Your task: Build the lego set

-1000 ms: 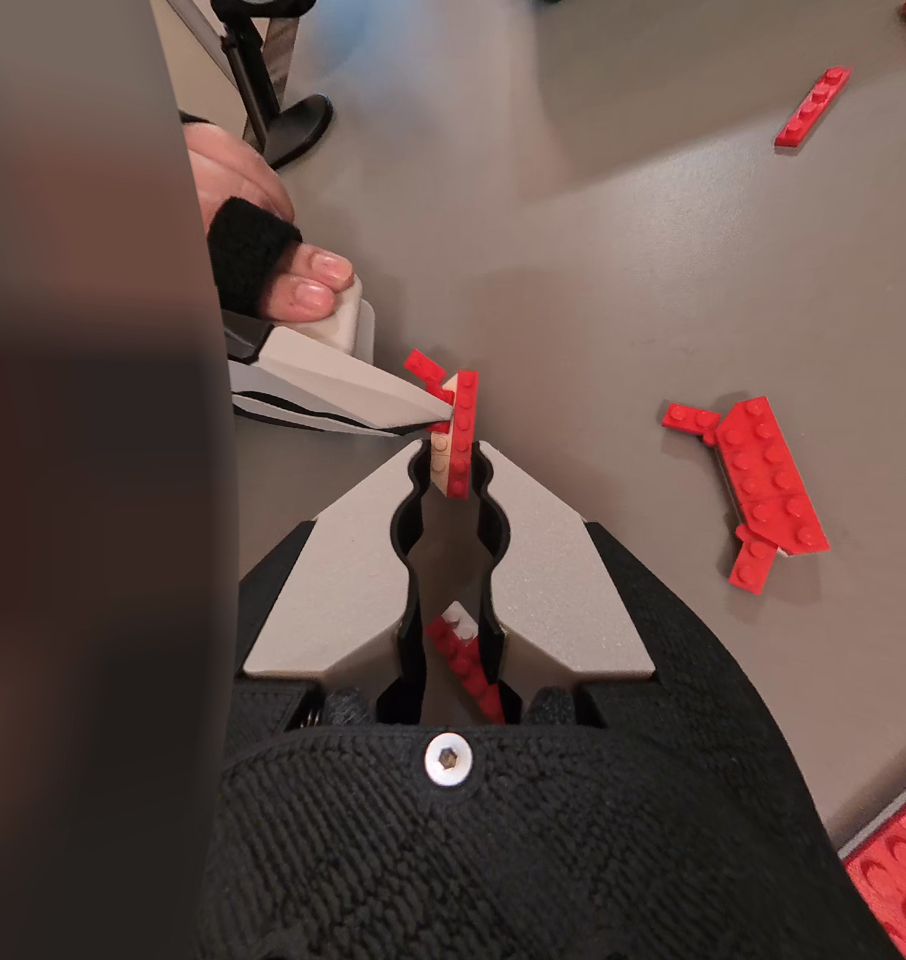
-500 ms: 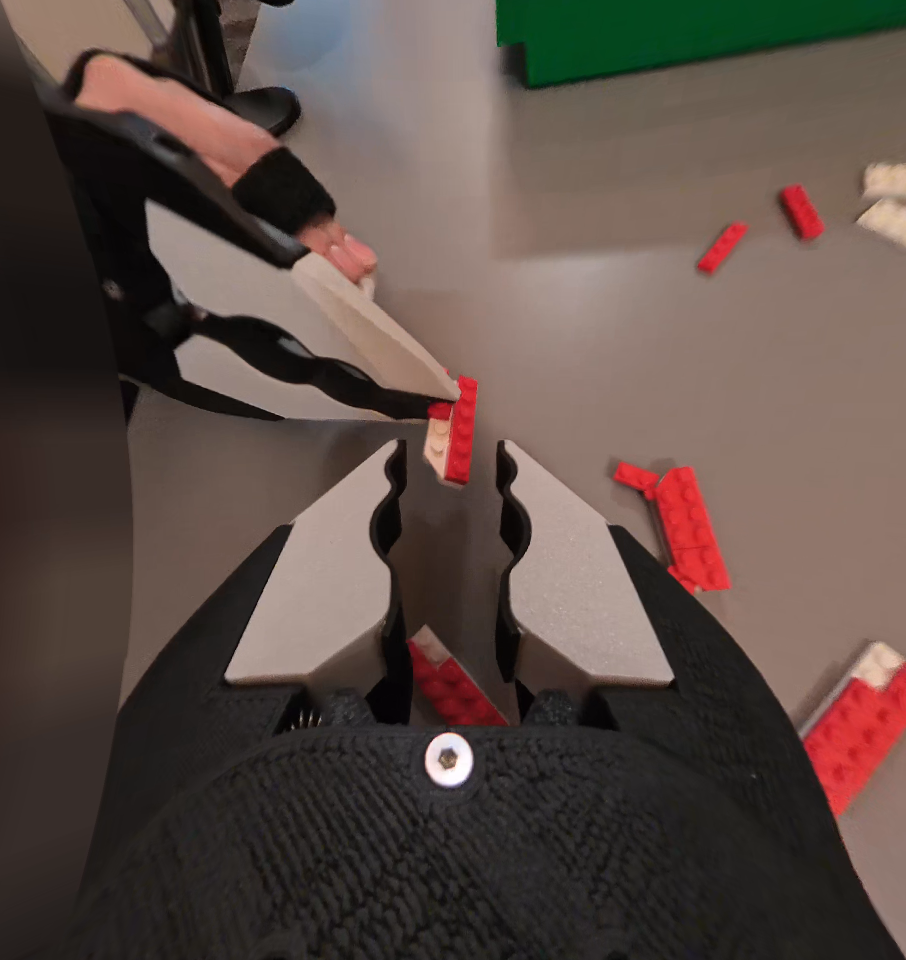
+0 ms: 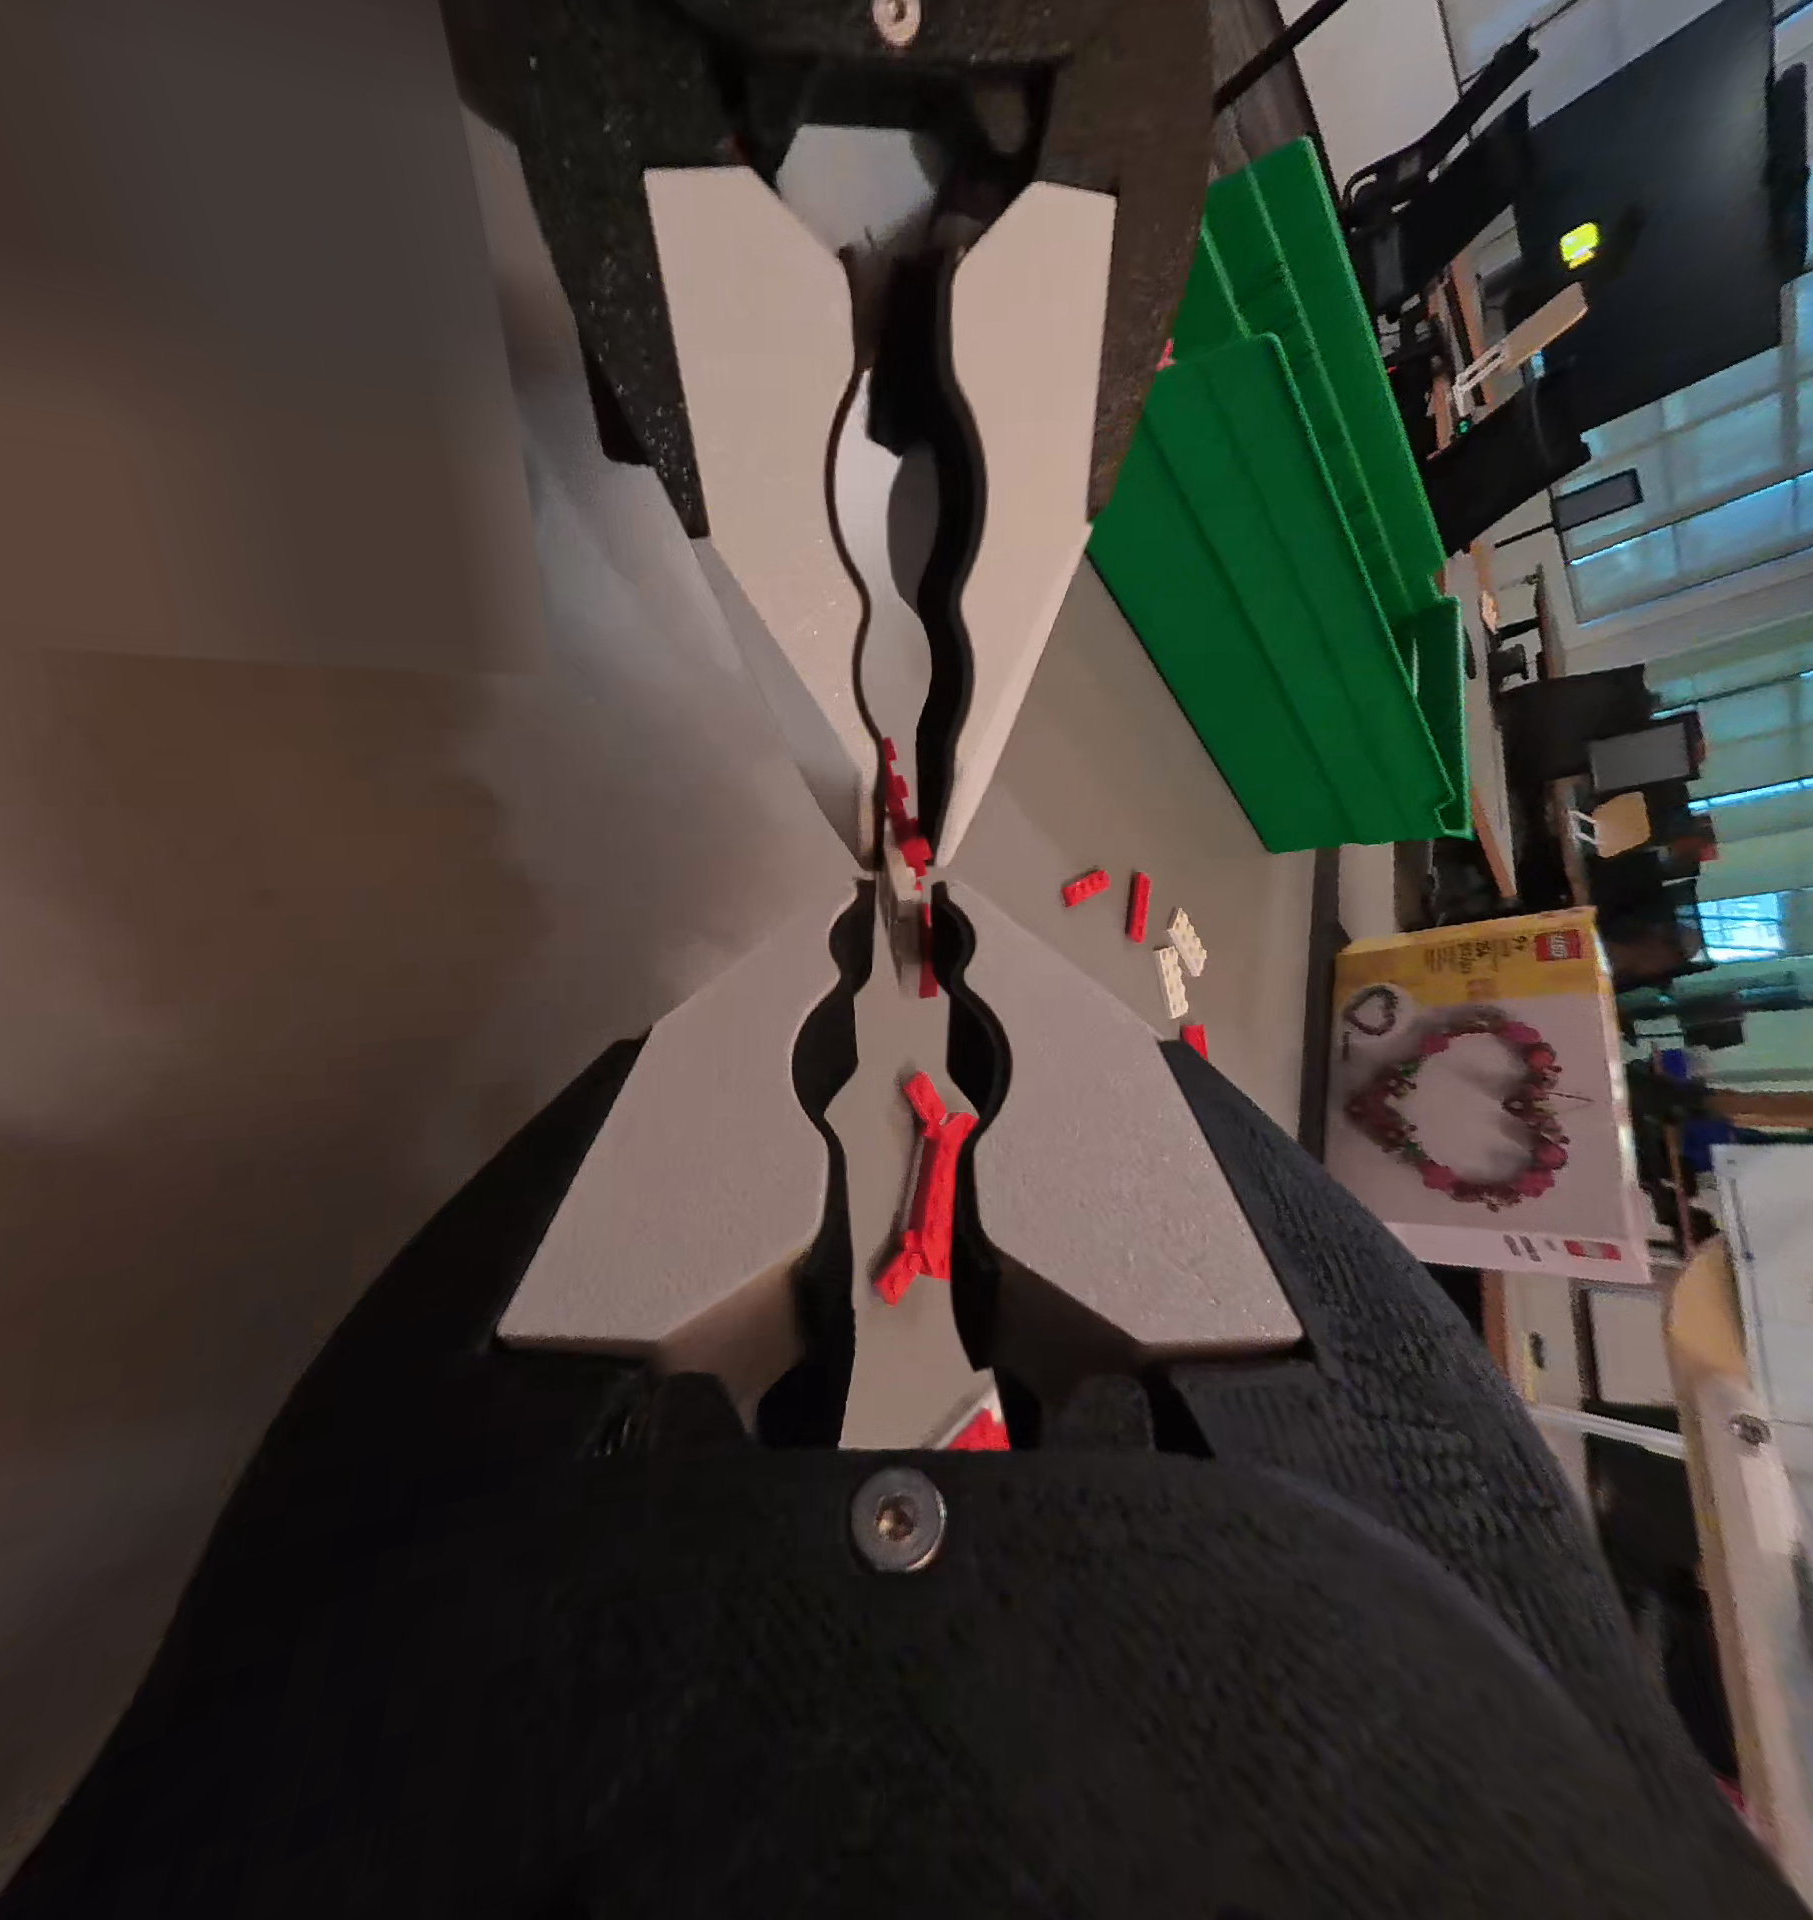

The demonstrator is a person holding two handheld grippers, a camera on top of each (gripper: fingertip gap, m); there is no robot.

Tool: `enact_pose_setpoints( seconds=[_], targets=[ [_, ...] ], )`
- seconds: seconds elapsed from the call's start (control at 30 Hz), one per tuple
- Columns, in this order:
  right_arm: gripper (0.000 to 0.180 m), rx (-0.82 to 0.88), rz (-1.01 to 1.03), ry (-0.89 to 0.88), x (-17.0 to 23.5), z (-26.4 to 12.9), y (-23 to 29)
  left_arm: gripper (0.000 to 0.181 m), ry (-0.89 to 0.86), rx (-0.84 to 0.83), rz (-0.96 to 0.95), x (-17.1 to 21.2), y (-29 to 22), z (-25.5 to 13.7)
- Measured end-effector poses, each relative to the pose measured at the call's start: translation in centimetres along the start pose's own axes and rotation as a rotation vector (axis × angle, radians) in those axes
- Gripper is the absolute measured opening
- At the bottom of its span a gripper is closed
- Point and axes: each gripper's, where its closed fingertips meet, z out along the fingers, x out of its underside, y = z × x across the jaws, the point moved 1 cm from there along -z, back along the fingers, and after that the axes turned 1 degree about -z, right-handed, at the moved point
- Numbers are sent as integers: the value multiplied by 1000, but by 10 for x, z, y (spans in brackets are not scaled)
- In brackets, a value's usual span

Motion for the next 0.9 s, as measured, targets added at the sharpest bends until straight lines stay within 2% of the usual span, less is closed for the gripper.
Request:
enact_pose_setpoints(
  seconds=[0.27,0.73,0.9],
  targets=[
    [5,-7,-57,30,0,-3,2,7,-9,33,-8,-2,-2,-1],
    [3,-12,-304,97,-3,0,16,6,142,90,211,5,-12,-1],
    [3,-24,-289,79,-4,2,19,6,138,141,155,6,-13,-2]
  ],
)
